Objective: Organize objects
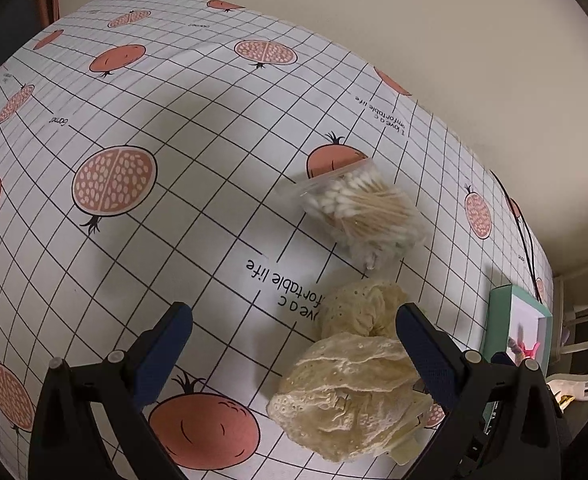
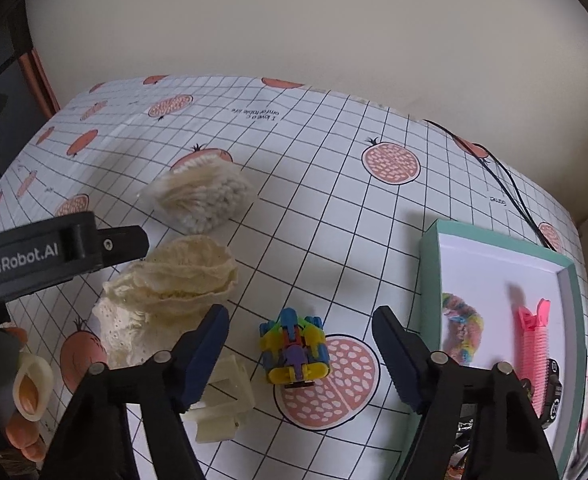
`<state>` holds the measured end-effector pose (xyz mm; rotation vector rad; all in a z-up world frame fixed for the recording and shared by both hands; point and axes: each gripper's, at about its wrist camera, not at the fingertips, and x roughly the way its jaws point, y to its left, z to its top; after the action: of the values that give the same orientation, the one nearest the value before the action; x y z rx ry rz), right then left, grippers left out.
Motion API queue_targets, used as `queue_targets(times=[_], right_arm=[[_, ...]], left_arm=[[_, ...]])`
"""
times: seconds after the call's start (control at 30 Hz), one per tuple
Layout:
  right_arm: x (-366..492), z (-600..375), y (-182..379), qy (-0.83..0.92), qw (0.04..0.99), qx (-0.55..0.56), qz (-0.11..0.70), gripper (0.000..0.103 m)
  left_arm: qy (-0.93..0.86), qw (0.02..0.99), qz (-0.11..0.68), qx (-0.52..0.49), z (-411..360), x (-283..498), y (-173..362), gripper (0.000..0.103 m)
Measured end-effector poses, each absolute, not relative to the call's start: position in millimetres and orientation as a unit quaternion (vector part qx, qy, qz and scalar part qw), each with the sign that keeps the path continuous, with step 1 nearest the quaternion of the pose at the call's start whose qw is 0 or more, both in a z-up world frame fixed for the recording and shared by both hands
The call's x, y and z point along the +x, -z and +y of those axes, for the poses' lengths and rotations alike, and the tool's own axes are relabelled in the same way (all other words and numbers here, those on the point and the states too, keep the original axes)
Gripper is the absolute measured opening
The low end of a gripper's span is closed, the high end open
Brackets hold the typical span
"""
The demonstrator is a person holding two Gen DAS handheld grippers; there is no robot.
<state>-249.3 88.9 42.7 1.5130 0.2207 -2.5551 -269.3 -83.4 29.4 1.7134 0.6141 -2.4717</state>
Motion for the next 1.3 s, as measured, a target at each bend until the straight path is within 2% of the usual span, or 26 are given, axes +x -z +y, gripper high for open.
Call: queue_targets(times=[0.77,1.3], right_arm=[[-251.4,84.3,-16.9,0.834,0.092,0.538,0.080,0.055],[-250.3,84.8,-10.1,0.829,0.089,0.546,0.082,0.052]], left_arm=[[0.803,0.022,0.176,0.568,-71.0,-269.1,-20.2,0.099],[0.806,0.032,0.143,0.573,-62.7,-268.7,-11.8,0.099]])
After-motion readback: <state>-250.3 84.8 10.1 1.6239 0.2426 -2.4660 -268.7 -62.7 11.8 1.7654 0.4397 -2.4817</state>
